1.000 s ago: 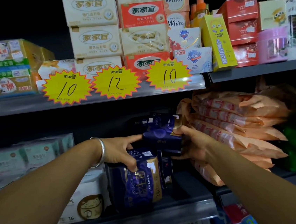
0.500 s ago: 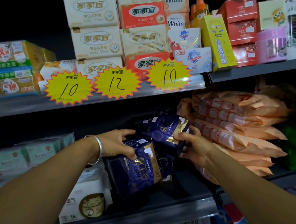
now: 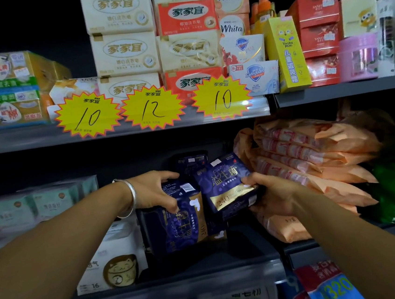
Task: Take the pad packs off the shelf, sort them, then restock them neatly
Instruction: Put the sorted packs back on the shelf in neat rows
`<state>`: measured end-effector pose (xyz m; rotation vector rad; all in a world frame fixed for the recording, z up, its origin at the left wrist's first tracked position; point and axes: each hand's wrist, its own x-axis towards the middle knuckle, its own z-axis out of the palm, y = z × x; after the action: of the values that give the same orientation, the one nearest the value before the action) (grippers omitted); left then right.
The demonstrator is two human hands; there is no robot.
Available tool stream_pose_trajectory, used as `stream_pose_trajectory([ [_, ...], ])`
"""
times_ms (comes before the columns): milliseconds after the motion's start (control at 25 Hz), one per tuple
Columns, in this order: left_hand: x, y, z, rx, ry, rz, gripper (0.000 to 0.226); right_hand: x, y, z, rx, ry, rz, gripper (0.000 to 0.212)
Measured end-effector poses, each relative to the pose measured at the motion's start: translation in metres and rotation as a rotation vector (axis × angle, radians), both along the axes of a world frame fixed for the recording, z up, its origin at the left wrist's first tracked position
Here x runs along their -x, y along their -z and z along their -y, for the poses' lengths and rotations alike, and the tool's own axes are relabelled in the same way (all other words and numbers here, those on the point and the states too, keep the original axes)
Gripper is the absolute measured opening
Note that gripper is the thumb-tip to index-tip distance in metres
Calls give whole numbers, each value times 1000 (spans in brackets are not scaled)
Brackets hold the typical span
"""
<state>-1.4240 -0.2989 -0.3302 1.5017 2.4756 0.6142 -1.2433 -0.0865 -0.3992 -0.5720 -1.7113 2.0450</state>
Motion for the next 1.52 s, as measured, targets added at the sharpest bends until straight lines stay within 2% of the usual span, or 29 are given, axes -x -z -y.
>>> stream_pose_trajectory([
  [120, 1, -2, -1, 3, -5, -4, 91, -3, -5, -2, -15, -25, 12, 33],
  [200, 1, -4, -2, 1, -6, -30, 91, 1, -6, -6, -19, 42, -49, 29],
  [280, 1, -7, -2, -2, -11, -41, 91, 6, -7, -7, -9, 121, -134, 12],
  [360, -1, -8, 0, 10, -16, -50, 90, 11, -3, -5, 11, 151, -188, 6],
  [520, -6, -3, 5, 21, 15, 39, 83, 20, 5, 4, 39, 156, -222, 9],
  [640, -8, 1, 8, 20, 51, 113, 75, 24, 6, 11, 83, 236, -294, 7],
  [800, -8, 1, 11, 28, 68, 131, 68, 31, 8, 12, 179, 295, -289, 30],
  [920, -4, 0, 11, 21, 78, 169, 64, 38, 8, 11, 208, 312, -322, 25],
  [1040, 4, 1, 11, 34, 90, 223, 68, 49, 8, 10, 142, 302, -252, 41],
  [1160, 10, 7, 8, 92, 106, 233, 74, 65, 7, 8, -17, 340, -160, 58],
  [1320, 15, 14, -1, 137, 125, 228, 73, 80, -1, 0, -220, 338, -110, 33],
  [1440, 20, 17, -12, 189, 135, 137, 86, 96, -3, -8, -294, 298, -93, 55],
  [1520, 24, 19, -20, 196, 146, 142, 84, 111, -2, -16, -327, 271, -107, 60],
])
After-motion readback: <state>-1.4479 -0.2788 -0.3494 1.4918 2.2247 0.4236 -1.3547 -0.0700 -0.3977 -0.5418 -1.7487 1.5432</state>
